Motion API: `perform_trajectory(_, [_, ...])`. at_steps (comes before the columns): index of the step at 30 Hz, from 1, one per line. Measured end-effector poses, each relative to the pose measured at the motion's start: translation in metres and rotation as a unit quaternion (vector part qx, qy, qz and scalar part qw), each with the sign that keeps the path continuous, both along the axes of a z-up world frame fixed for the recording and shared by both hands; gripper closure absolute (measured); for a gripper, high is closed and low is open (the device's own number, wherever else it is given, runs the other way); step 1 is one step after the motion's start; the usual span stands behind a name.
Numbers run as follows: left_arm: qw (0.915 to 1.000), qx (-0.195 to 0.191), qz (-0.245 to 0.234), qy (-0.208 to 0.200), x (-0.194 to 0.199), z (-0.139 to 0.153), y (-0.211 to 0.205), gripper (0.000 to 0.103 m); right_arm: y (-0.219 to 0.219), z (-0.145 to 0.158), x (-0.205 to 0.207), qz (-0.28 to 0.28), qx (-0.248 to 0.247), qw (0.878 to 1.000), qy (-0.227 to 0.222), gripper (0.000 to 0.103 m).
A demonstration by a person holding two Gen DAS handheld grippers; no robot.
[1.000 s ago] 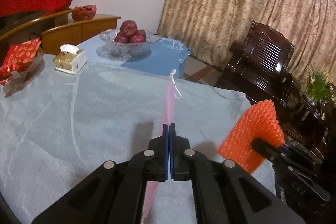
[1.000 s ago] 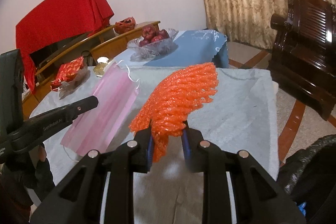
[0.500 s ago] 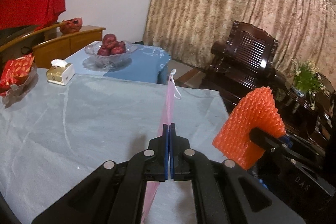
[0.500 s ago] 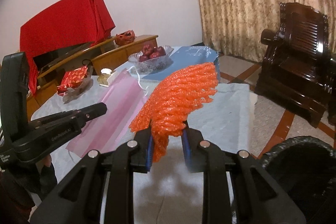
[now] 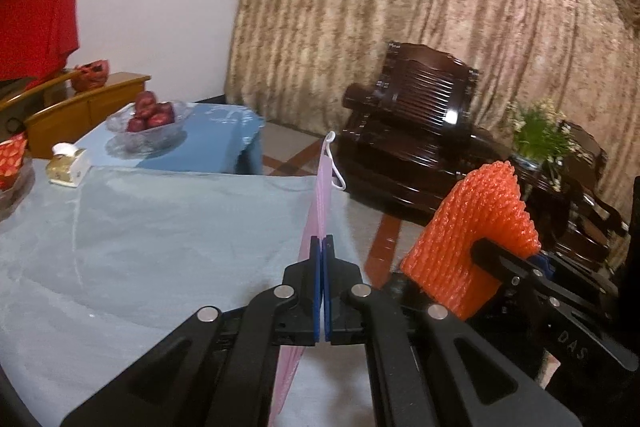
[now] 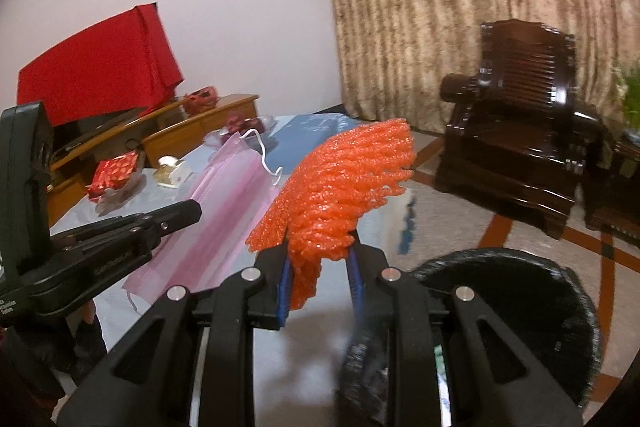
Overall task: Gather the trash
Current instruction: 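Carry mask and mesh sleeve over the black bin, then open both tools over the bin to drop mask and sleeve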
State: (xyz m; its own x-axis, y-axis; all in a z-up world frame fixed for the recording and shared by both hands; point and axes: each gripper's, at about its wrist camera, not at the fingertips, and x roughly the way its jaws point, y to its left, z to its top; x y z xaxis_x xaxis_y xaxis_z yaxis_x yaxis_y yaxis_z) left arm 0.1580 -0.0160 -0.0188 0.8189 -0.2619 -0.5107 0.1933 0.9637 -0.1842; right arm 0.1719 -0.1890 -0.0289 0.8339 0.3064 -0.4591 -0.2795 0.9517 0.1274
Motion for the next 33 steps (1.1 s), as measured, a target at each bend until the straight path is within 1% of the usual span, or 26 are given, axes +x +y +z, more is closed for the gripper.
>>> perform_trajectory(8, [0.9982, 0.0, -0.059, 0.0, -0.001, -0.003, -0.056, 0.102, -0.058, -0.003, -0.027, -0.058, -0.01, 0.998, -0.003, 0.081])
perform_trajectory(11, [0.9962, 0.0, -0.087, 0.004, 0.002, -0.007, -0.079, 0.102, -0.076, -0.006, -0.034, -0.079, -0.015, 0.997, 0.0, 0.08])
perform_trajectory(18, [0.9908, -0.001, -0.134, 0.012, 0.008, -0.018, -0.126, 0.102, -0.116, -0.022, -0.042, -0.124, -0.027, 0.992, 0.016, 0.08])
perform_trajectory(25, [0.9863, 0.003, -0.164, 0.014, 0.015, -0.033, -0.166, 0.102, -0.147, -0.043, -0.04, -0.155, -0.033, 0.987, 0.036, 0.08])
perform_trajectory(33, [0.9817, 0.012, -0.187, 0.034, 0.026, -0.059, -0.198, 0.102, -0.167, -0.073, -0.033, -0.176, -0.031, 0.982, 0.067, 0.079])
